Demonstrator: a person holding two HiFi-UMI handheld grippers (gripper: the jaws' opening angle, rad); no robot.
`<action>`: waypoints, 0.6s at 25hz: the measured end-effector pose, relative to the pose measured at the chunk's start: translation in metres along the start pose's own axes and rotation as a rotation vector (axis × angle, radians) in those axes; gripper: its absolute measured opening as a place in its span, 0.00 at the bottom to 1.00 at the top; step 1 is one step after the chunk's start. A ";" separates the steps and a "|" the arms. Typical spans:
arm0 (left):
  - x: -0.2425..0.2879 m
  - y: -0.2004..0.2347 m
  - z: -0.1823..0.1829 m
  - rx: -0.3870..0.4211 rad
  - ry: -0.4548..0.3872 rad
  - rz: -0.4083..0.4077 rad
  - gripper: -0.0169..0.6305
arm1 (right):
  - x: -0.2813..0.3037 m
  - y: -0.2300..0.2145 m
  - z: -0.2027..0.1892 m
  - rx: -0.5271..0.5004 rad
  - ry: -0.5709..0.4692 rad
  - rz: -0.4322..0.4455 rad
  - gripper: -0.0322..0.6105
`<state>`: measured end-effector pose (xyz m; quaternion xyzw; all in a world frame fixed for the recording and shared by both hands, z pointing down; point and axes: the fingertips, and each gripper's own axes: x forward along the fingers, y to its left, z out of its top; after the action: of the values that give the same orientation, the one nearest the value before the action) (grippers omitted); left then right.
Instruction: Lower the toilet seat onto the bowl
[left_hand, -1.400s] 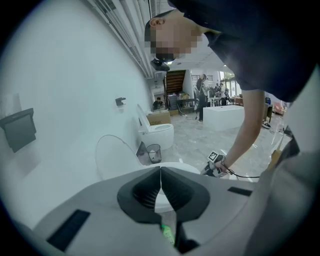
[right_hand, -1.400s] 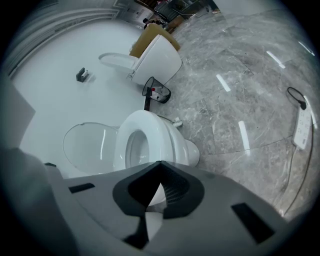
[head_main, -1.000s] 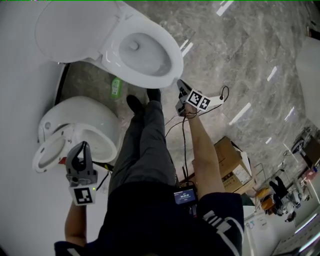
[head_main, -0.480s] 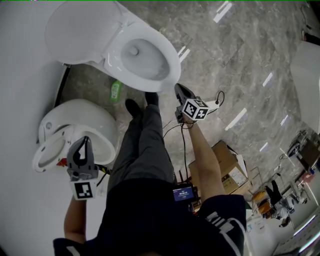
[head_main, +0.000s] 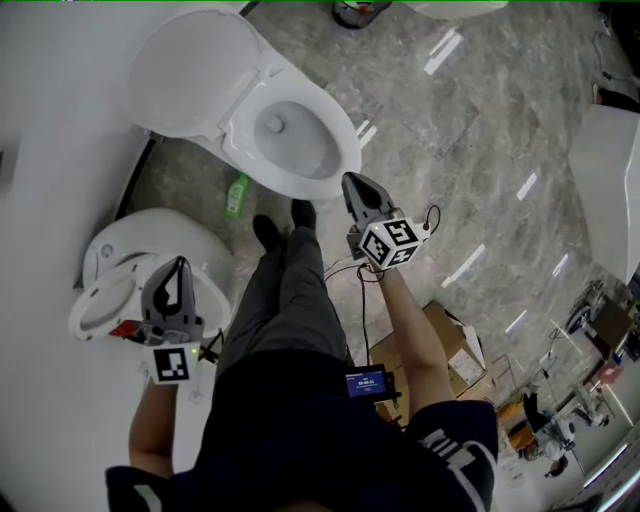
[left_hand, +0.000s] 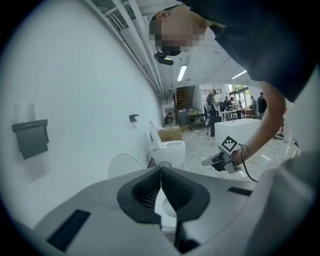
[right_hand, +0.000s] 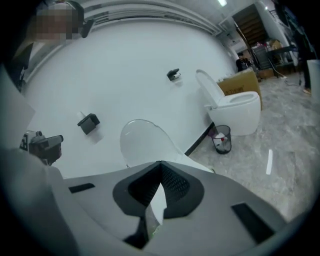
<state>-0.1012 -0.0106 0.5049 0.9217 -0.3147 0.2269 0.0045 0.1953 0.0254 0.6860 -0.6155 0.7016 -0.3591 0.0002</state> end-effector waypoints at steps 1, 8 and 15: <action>-0.001 0.002 0.005 -0.005 -0.011 0.007 0.06 | -0.001 0.010 0.013 -0.026 -0.014 0.011 0.08; -0.014 0.021 0.037 -0.022 -0.076 0.059 0.06 | -0.019 0.081 0.086 -0.173 -0.090 0.083 0.08; -0.035 0.039 0.075 -0.033 -0.164 0.112 0.06 | -0.041 0.163 0.150 -0.296 -0.149 0.174 0.08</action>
<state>-0.1169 -0.0328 0.4178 0.9179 -0.3687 0.1453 -0.0185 0.1308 -0.0174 0.4747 -0.5708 0.7953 -0.2041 -0.0073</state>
